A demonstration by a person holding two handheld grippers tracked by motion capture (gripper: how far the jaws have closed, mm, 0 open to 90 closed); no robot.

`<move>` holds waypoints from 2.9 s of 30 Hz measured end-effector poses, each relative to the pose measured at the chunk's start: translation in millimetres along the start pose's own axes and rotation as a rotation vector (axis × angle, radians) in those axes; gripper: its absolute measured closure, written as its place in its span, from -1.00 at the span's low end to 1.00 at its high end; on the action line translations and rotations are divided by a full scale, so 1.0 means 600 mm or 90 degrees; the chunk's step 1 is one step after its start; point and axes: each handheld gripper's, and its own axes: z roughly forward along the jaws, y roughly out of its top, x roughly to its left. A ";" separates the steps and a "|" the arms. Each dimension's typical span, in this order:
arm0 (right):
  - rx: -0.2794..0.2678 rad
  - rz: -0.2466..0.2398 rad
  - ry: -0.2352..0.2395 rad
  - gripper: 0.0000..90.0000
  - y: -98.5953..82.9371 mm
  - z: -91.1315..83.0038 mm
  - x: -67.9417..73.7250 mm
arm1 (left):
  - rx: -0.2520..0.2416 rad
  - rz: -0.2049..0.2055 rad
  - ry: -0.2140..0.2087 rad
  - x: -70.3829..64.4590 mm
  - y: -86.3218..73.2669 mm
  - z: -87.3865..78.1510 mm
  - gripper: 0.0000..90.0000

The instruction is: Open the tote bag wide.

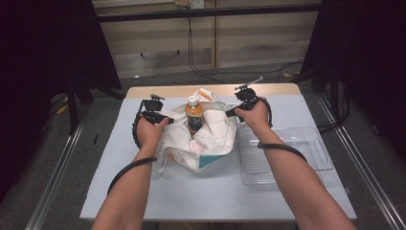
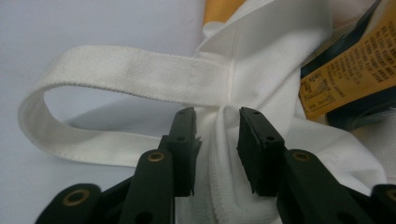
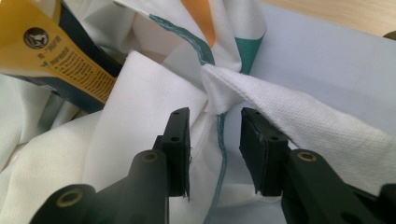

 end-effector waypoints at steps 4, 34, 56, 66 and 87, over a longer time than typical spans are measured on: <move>-0.009 -0.007 0.008 0.33 0.001 -0.007 0.004 | -0.007 -0.002 0.001 -0.002 0.002 -0.004 0.44; -0.042 -0.038 0.042 0.76 -0.005 -0.048 0.038 | -0.038 -0.005 -0.001 -0.009 0.003 -0.049 0.25; -0.041 -0.081 0.062 1.00 0.006 0.002 0.059 | -0.032 -0.012 -0.008 -0.006 -0.014 -0.064 -0.08; -0.036 -0.081 0.075 0.99 0.009 0.037 0.070 | -0.023 -0.046 -0.035 0.013 -0.036 -0.065 -0.06; -0.002 -0.076 0.078 1.00 -0.002 0.070 0.063 | 0.028 -0.045 -0.017 0.008 -0.045 -0.021 0.47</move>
